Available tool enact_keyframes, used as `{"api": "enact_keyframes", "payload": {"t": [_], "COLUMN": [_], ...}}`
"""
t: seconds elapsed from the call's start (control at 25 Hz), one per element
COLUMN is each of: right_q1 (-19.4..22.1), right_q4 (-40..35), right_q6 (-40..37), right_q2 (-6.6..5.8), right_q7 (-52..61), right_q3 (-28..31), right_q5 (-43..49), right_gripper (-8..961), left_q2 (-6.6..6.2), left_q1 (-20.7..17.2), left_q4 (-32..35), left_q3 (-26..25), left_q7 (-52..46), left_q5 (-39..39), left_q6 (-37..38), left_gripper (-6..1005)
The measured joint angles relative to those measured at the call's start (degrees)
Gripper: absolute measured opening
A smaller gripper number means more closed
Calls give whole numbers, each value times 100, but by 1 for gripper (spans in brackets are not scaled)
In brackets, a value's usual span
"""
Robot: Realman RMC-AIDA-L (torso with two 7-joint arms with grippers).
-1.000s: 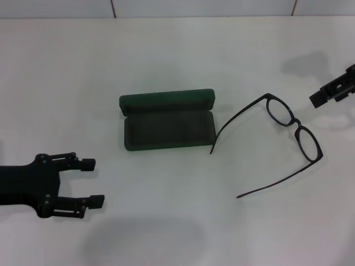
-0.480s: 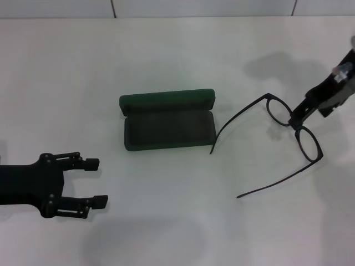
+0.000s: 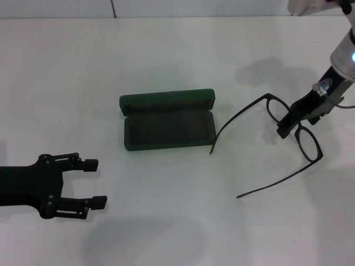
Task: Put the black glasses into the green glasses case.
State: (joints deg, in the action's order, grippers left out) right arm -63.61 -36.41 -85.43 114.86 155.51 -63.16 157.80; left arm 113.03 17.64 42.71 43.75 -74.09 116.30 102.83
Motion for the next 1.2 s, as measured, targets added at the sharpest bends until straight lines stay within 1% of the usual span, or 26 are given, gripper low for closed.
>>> {"api": "enact_keyframes", "payload": {"t": [0.12, 0.2, 0.32, 0.48, 0.68, 1.04, 1.2], "right_q1": [11, 11, 12, 25, 62, 49, 48], "right_q4": [3, -29, -115, -115, -114, -141, -146], "right_q6": [77, 79, 136, 201, 241, 245, 223], "right_q2": [17, 24, 38, 51, 54, 54, 48], "right_q7": [-3, -2, 117, 185, 187, 190, 186], "right_q3": [-18, -190, -628, -729, -709, -714, -722], "right_q5": [4, 6, 7, 4, -14, -15, -4], "right_gripper": [792, 784, 774, 759, 516, 301, 131], "left_q2": [0, 0, 0, 0, 0, 0, 0], "left_q1": [-7, -7, -17, -23, -23, -8, -13], "left_q4": [0, 0, 0, 0, 0, 0, 0], "left_q3": [0, 1, 6, 15, 22, 37, 37], "left_q7": [0, 0, 0, 0, 0, -2, -15], "left_q5": [0, 0, 0, -1, -3, -3, -3], "left_q6": [-4, -31, -88, -111, -124, -124, -124], "left_gripper": [868, 867, 867, 867, 866, 864, 863]}}
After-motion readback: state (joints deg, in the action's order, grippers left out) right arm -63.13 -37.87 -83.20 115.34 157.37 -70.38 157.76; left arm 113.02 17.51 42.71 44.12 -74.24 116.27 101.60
